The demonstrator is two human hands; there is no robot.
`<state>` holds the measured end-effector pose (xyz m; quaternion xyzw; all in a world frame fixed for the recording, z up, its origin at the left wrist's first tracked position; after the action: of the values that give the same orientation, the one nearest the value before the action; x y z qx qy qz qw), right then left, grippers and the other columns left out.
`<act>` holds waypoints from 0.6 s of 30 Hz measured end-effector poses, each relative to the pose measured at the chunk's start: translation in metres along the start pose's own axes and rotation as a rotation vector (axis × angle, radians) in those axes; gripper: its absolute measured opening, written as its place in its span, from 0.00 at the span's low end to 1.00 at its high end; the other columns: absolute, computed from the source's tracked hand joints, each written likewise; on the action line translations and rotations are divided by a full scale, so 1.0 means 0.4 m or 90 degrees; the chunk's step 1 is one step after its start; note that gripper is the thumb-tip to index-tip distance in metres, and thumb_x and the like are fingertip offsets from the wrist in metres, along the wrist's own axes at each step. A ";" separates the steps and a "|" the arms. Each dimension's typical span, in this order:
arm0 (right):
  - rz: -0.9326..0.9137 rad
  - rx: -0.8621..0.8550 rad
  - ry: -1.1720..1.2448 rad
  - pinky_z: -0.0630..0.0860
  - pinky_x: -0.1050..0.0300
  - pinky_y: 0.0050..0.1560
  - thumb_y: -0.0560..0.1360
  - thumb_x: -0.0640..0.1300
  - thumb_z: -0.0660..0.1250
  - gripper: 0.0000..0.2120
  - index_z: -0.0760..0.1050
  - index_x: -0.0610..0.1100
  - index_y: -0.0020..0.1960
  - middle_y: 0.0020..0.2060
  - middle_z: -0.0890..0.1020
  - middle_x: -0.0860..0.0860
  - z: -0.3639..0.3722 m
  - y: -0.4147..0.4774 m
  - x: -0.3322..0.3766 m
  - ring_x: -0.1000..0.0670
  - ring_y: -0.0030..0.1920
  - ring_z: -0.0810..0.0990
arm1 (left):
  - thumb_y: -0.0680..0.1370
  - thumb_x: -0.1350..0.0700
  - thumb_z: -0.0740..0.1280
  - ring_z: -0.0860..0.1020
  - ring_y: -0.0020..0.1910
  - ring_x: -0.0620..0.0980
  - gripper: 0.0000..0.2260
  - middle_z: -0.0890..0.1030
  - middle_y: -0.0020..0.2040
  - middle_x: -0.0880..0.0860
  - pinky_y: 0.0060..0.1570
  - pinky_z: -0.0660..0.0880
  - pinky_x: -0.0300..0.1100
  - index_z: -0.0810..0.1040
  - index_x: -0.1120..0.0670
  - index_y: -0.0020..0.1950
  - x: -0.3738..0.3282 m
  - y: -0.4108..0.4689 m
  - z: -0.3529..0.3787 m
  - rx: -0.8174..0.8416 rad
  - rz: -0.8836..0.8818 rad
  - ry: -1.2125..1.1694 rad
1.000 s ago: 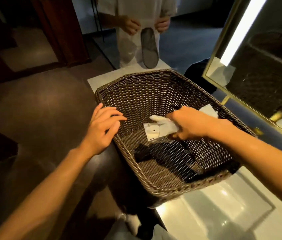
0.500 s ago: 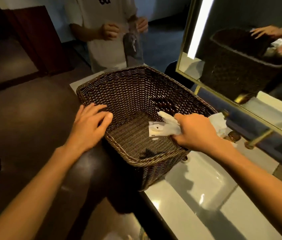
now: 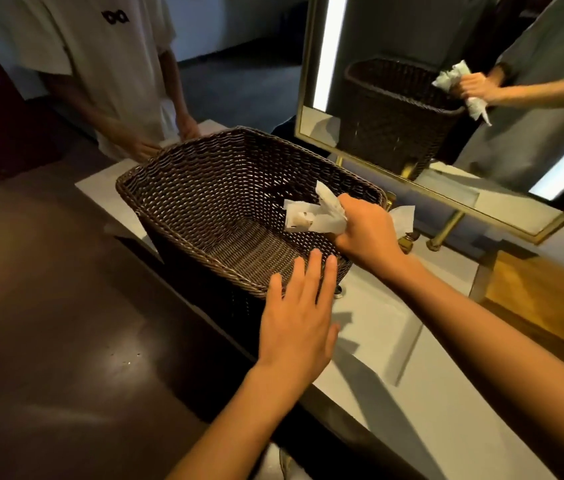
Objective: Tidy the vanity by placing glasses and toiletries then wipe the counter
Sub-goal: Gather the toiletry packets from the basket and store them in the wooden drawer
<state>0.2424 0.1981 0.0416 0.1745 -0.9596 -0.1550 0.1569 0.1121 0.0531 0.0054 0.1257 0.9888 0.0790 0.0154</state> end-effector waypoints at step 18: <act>0.115 0.021 0.091 0.79 0.45 0.50 0.73 0.39 0.68 0.17 0.71 0.48 0.60 0.55 0.83 0.43 -0.082 -0.240 -0.238 0.39 0.53 0.80 | 0.77 0.34 0.58 0.50 0.81 0.64 0.42 0.50 0.83 0.58 0.76 0.48 0.65 0.45 0.52 0.83 -0.065 0.016 -0.018 0.016 -0.106 0.016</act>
<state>0.3664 0.1411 0.0140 0.1007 -0.9603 -0.1114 0.2349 0.1385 0.0515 0.0138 0.0420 0.9968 0.0670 0.0078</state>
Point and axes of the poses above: each hand's wrist, its own y-axis towards the middle knuckle, its own z-axis out of the palm, x = y × z, the point moved 1 cm from there along y, towards the middle knuckle
